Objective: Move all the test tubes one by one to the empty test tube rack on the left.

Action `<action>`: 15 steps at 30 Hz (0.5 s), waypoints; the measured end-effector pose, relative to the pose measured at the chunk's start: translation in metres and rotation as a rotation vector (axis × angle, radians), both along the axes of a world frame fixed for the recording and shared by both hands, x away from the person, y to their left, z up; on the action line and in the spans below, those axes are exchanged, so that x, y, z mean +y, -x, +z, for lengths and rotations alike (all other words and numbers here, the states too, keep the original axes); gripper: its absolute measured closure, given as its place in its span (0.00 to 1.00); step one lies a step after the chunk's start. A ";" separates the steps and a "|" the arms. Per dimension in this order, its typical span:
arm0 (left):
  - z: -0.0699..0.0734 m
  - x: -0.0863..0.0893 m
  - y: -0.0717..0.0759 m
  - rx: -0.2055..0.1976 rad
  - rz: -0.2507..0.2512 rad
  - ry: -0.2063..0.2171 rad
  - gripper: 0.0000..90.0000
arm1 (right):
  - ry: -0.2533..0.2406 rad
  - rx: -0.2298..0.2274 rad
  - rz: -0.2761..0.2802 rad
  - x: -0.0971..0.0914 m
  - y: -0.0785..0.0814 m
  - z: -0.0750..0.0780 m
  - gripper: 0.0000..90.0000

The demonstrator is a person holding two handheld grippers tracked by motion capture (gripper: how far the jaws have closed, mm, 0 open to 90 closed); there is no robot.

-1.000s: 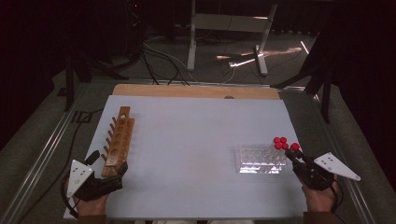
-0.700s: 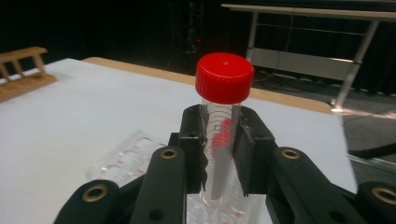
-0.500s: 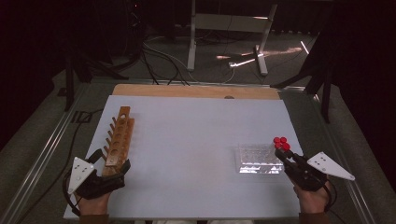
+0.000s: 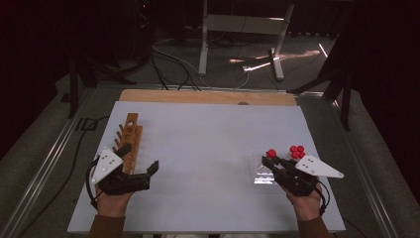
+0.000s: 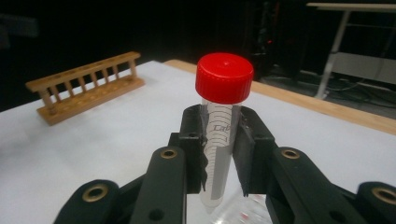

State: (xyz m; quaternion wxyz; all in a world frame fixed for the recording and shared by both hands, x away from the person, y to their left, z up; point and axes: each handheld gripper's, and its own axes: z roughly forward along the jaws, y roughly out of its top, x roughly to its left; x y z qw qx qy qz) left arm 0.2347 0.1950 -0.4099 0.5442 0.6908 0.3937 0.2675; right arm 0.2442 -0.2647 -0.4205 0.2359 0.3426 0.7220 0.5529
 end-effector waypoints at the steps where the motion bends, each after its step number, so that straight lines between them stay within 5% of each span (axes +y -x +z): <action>1: 0.002 -0.005 -0.003 0.001 -0.021 -0.001 0.01 | 0.000 0.000 0.000 0.000 0.000 0.000 0.83; 15: 0.014 -0.090 -0.033 0.035 -0.244 0.001 0.01 | 0.040 0.063 0.133 0.039 -0.021 -0.014 0.83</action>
